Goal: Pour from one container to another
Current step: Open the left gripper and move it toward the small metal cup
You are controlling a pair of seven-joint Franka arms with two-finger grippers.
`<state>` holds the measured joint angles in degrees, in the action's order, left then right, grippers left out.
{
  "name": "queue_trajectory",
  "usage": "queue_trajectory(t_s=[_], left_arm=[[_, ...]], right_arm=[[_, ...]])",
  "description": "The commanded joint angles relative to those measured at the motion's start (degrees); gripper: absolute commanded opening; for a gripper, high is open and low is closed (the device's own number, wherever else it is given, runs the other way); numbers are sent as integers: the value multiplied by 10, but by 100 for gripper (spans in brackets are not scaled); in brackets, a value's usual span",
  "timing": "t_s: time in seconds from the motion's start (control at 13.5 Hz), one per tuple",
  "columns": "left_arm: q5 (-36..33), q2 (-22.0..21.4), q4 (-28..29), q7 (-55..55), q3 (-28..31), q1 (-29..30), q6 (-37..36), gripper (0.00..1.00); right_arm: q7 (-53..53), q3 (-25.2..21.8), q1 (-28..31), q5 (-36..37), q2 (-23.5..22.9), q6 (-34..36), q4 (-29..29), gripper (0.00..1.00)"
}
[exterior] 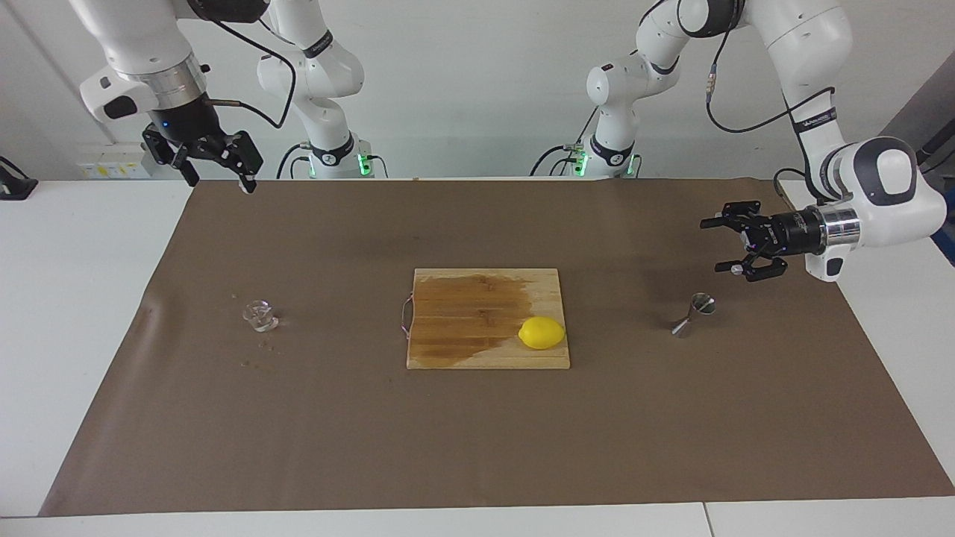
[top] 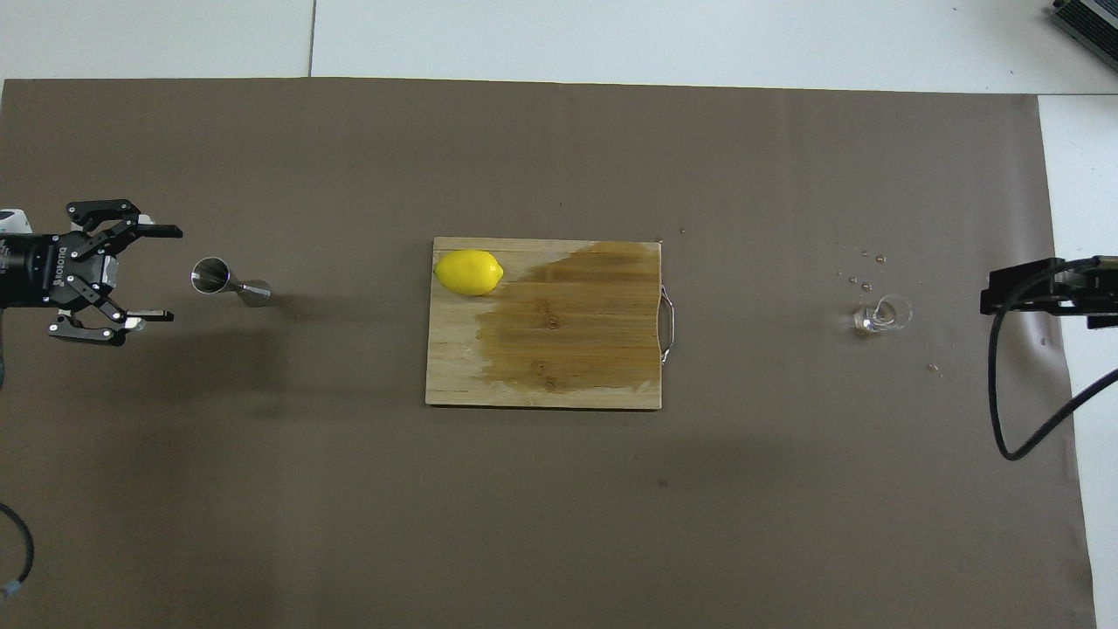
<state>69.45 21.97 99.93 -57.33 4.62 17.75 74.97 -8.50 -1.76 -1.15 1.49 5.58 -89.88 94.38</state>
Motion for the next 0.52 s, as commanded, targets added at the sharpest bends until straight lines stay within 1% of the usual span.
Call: queue_trajectory(t_s=[0.0,0.44], left_arm=[[21,22,-6,-3,-6,2,18,100],[24,30,-7,0,-7,0,26,100]], right_arm=[[10,0,1,-3,14,1,13,100],[11,0,1,-3,13,1,13,100]])
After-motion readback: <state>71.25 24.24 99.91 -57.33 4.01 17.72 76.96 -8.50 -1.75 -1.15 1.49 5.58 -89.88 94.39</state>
